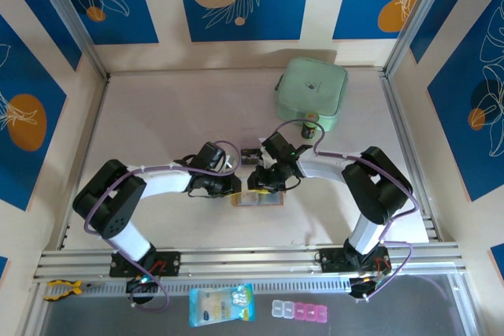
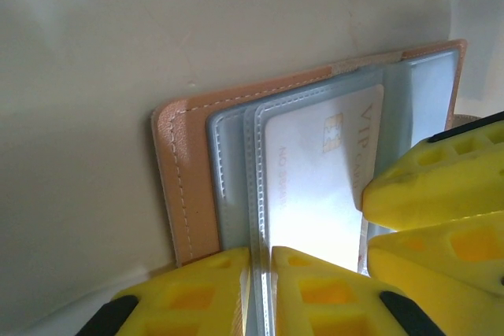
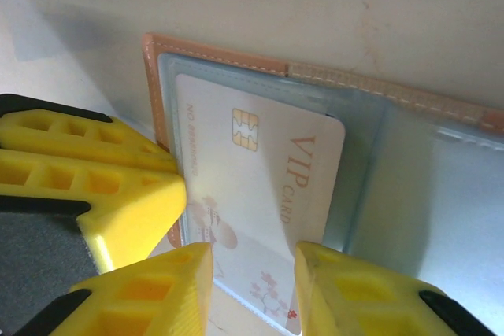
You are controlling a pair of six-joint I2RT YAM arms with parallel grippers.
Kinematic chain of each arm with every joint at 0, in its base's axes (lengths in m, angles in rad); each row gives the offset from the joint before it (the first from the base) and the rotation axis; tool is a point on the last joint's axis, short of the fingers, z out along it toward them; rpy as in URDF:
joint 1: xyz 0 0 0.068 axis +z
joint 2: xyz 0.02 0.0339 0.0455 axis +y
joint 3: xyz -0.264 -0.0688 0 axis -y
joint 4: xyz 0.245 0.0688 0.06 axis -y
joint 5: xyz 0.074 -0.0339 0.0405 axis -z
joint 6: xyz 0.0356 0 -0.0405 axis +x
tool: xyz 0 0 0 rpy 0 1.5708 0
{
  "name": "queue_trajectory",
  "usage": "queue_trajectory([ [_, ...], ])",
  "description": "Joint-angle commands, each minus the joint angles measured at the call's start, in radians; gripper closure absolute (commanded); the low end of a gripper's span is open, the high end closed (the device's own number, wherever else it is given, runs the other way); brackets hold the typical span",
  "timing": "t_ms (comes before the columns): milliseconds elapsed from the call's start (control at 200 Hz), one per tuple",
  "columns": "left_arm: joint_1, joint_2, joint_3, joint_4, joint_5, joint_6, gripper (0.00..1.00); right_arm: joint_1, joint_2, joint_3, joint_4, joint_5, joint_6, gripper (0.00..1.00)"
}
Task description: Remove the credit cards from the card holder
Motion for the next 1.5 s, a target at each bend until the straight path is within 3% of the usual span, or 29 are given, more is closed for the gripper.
queue_trajectory([
  [0,0.014,0.013,0.005,-0.063,-0.029,0.021,0.83,0.008,0.013,0.023,-0.057,0.034,-0.027,0.66],
  [985,0.018,-0.041,0.063,-0.129,-0.032,0.047,0.84,0.010,-0.056,0.026,-0.127,0.094,-0.045,0.67],
  [1496,-0.032,-0.029,0.077,-0.053,0.015,-0.014,0.94,0.004,-0.083,0.008,-0.111,0.089,-0.036,0.67],
])
